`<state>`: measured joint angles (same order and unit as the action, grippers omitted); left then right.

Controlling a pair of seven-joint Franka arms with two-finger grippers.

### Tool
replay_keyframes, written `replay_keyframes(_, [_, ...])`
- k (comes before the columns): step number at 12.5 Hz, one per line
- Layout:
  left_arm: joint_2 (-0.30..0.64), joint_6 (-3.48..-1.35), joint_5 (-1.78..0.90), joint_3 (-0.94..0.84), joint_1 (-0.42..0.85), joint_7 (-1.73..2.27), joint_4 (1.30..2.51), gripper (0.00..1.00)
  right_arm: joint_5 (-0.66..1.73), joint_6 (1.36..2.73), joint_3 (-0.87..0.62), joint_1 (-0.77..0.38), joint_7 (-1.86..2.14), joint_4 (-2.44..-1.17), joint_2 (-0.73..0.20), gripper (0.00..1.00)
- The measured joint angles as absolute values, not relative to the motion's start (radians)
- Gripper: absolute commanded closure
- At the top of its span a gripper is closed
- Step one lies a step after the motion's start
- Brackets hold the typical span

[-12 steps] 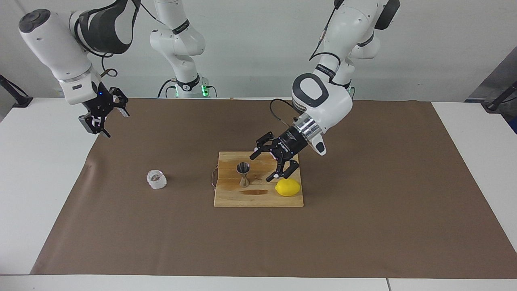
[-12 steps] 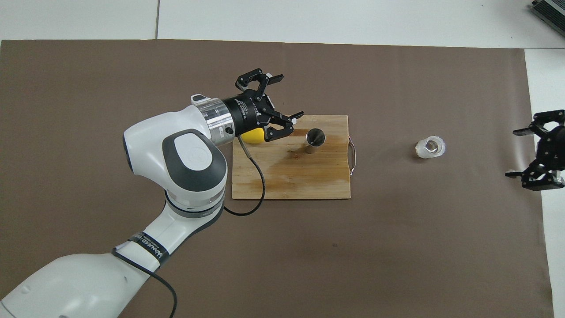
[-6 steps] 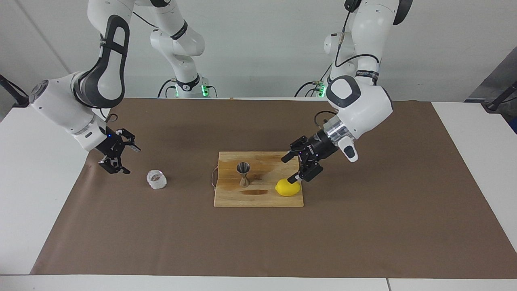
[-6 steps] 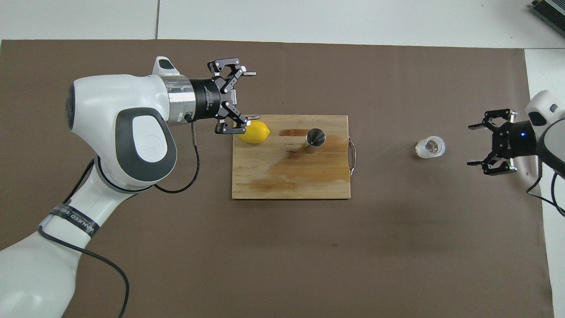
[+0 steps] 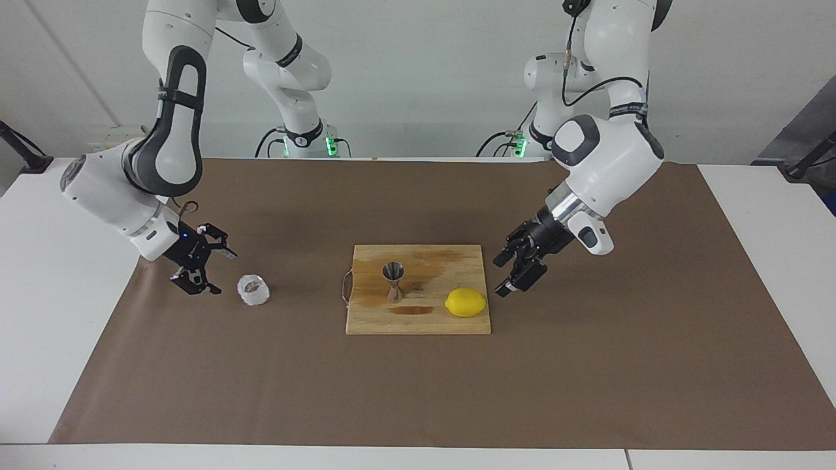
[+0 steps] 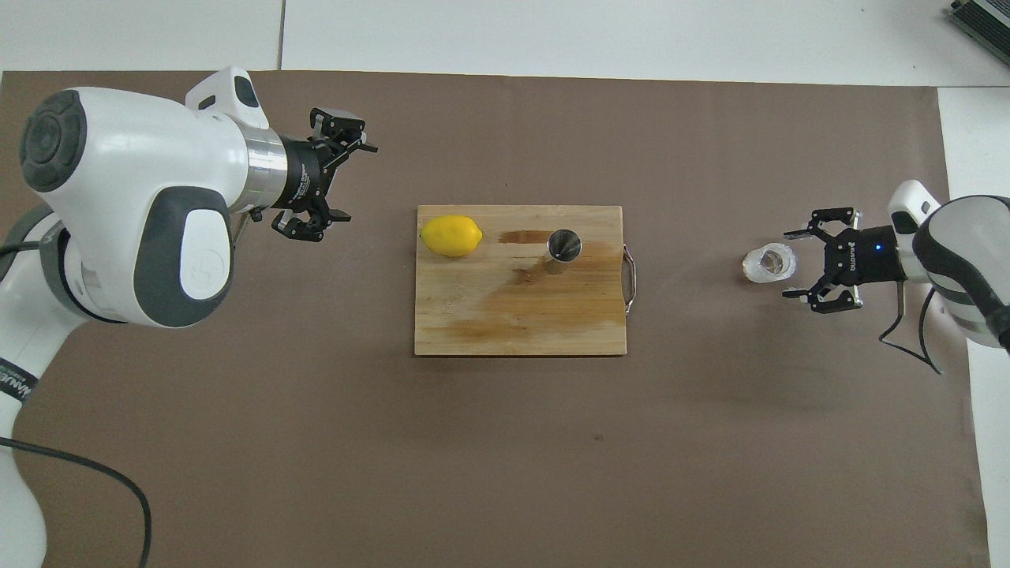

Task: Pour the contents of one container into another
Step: 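Grasp the white cup with the right gripper while the left gripper rests, then lift the white cup with the right gripper toward the steel cup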

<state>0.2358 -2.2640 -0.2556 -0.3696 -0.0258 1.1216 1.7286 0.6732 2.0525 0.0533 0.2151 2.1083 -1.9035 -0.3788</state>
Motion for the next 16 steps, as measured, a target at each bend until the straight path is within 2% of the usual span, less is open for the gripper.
replay_keyframes(5, [0.159,-2.058,-0.168,-0.366,-0.153,0.6,1.728,0.0,0.694,2.051,0.042,0.205,2.136,-1.903,-0.397,0.0])
replay_keyframes(9, [0.07,-1.917,-0.11,-0.333,-0.186,0.335,1.728,0.0,0.694,2.057,0.041,0.202,2.16,-1.903,-0.424,0.0])
replay_keyframes(10, [0.047,-1.881,-0.109,-0.281,-0.16,0.263,1.728,0.0,0.694,2.064,0.04,0.202,2.163,-1.903,-0.424,0.16])
replay_keyframes(11, [0.023,-1.842,-0.109,-0.217,-0.121,0.2,1.727,0.0,0.694,2.07,0.04,0.196,2.167,-1.902,-0.424,0.37])
replay_keyframes(12, [0.002,-1.805,-0.109,-0.171,-0.095,0.153,1.725,0.0,0.694,2.084,0.039,0.188,2.167,-1.902,-0.424,0.52])
replay_keyframes(13, [-0.015,-1.761,-0.105,-0.149,-0.08,0.112,1.716,0.0,0.694,2.093,0.039,0.182,2.167,-1.902,-0.425,0.62])
replay_keyframes(14, [-0.028,-1.719,-0.086,-0.144,-0.071,0.082,1.702,0.0,0.694,2.099,0.039,0.178,2.167,-1.902,-0.425,0.67])
replay_keyframes(16, [-0.05,-1.666,-0.051,-0.145,-0.05,0.069,1.678,0.0,0.694,2.1,0.039,0.176,2.167,-1.902,-0.425,0.7])
